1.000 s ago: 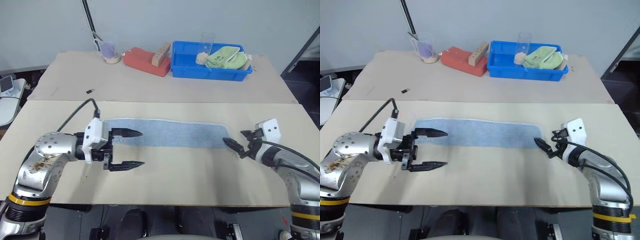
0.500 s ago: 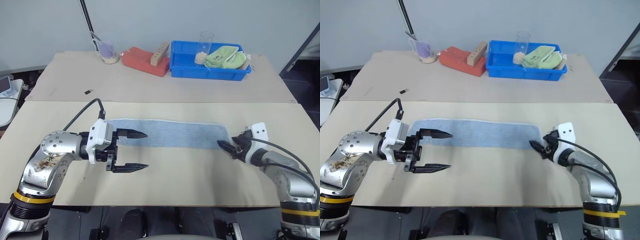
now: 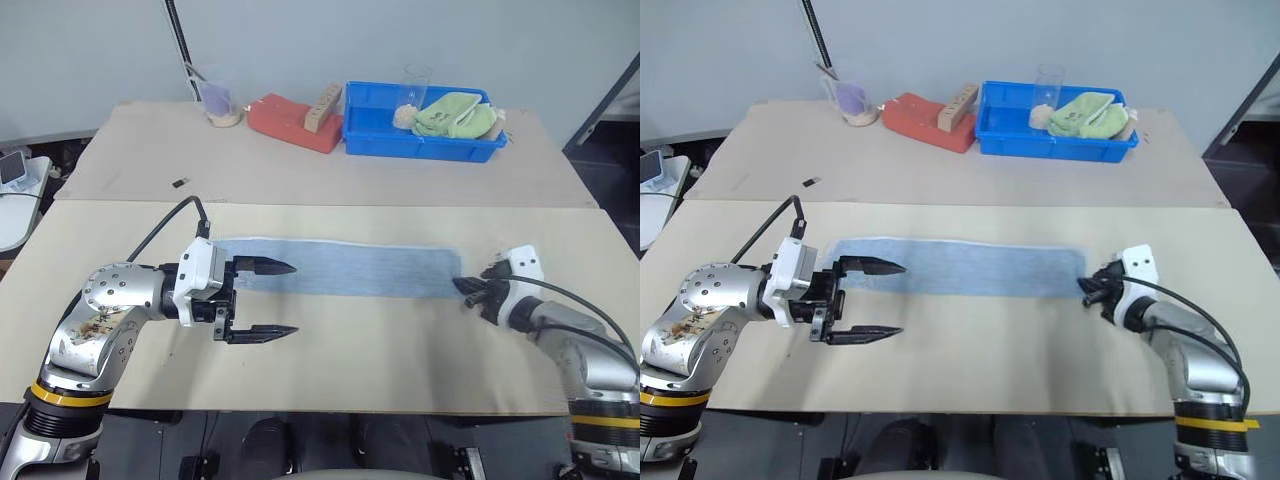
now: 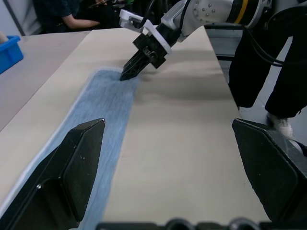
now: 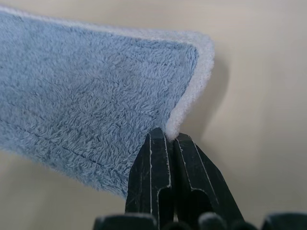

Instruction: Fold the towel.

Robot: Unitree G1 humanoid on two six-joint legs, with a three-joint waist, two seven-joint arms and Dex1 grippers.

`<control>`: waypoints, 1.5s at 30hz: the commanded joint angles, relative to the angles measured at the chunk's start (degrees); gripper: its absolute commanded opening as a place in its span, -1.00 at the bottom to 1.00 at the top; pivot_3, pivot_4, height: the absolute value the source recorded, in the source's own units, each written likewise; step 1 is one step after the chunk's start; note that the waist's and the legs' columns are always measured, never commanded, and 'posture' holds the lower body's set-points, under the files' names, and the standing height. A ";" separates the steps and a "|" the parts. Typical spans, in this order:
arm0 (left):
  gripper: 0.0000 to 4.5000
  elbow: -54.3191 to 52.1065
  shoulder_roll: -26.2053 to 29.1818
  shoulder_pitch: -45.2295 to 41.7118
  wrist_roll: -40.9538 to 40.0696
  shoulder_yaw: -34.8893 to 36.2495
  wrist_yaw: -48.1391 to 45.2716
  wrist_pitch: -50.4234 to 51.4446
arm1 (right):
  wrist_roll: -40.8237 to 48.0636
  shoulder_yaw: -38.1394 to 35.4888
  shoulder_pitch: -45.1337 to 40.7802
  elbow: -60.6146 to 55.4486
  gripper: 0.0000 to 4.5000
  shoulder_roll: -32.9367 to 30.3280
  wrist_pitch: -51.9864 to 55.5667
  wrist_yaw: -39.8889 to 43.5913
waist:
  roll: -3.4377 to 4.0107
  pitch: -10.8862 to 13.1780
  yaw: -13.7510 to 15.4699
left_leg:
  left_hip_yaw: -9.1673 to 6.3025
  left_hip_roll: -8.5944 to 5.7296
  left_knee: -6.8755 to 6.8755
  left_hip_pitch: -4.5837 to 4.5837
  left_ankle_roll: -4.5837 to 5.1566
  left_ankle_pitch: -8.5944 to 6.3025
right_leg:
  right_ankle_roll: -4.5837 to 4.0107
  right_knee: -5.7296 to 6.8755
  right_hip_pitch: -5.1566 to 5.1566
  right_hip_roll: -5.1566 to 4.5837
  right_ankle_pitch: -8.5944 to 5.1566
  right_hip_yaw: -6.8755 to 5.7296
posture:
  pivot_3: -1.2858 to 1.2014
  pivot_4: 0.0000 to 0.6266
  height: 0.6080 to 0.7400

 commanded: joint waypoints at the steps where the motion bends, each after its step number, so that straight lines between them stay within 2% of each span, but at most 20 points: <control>1: 1.00 -0.35 -0.26 -0.40 -0.09 0.70 0.49 -1.34 | -0.37 -4.33 -1.34 3.33 -0.97 -5.65 -3.41 3.14 | 0.00 0.00 -0.02 | 0.00 -0.01 0.01 -0.02 0.01 0.00 | 0.00 -0.01 0.00 -0.01 0.00 0.00 | 0.03 -0.52 0.65; 6: 1.00 -0.18 -0.14 -0.44 -0.15 0.93 0.67 -1.42 | 0.31 -3.54 -2.42 4.20 -0.97 -13.52 -5.70 10.87 | -0.01 0.00 -0.42 | -0.03 0.02 -0.06 0.03 0.04 -0.02 | 0.02 -0.04 -0.01 0.03 -0.01 0.03 | 0.03 -0.52 0.65; 11: 1.00 -0.25 0.01 -0.56 -0.36 1.07 0.80 -1.28 | 3.96 0.68 -5.81 -5.22 -0.97 -15.48 -0.67 15.63 | -0.02 0.01 -1.08 | -0.17 0.07 -0.21 0.17 0.04 -0.02 | 0.12 -0.01 0.00 0.10 -0.07 0.14 | 0.03 -0.52 0.65; 16: 1.00 -0.57 0.23 -0.26 -0.39 1.50 1.24 -1.15 | 6.70 6.36 -10.96 -14.51 -0.97 -10.93 6.24 12.52 | -0.03 0.02 -1.18 | -0.26 0.10 -0.24 0.15 0.04 -0.02 | 0.11 -0.01 -0.02 0.11 -0.07 0.13 | 0.03 -0.52 0.65; 19: 1.00 -0.92 0.35 0.34 -0.44 1.85 1.84 -0.97 | 6.34 11.62 -13.66 -17.07 -0.97 -5.76 8.77 9.57 | -0.04 0.02 -0.94 | -0.27 0.08 -0.23 0.12 0.04 -0.03 | 0.08 -0.03 -0.03 0.08 -0.05 0.12 | 0.03 -0.52 0.65; 27: 1.00 -2.24 0.50 2.25 -0.57 2.57 4.41 0.26 | 3.96 18.41 -16.60 -13.76 -0.97 2.22 10.90 4.90 | -0.04 0.02 -0.14 | -0.06 0.05 -0.21 0.01 0.04 -0.03 | 0.05 -0.07 -0.11 -0.01 -0.04 0.10 | 0.03 -0.52 0.65; 36: 1.00 -2.79 0.17 5.13 0.13 4.40 10.76 2.78 | 4.42 18.69 -18.15 -14.27 0.40 4.21 10.72 5.58 | -0.04 0.02 -0.21 | -0.02 0.05 -0.24 0.03 0.04 -0.02 | 0.03 -0.05 -0.12 0.02 -0.04 0.03 | 0.03 -0.52 0.65; 40: 1.00 -4.69 -2.78 8.44 0.11 6.34 20.37 6.94 | 3.81 19.72 -17.90 -16.33 0.99 2.84 8.44 8.21 | -0.04 0.02 -0.22 | -0.05 0.07 -0.25 0.02 0.04 -0.03 | 0.02 -0.06 -0.12 0.02 -0.04 0.03 | 0.03 -0.52 0.65; 45: 1.00 -10.61 -9.30 15.58 -2.59 11.61 35.20 14.28 | 2.88 21.04 -17.32 -18.88 0.99 -0.65 3.09 13.82 | -0.06 0.03 -0.27 | -0.23 0.11 -0.27 0.03 0.05 -0.03 | 0.03 -0.06 -0.12 -0.03 -0.04 0.03 | 0.03 -0.52 0.65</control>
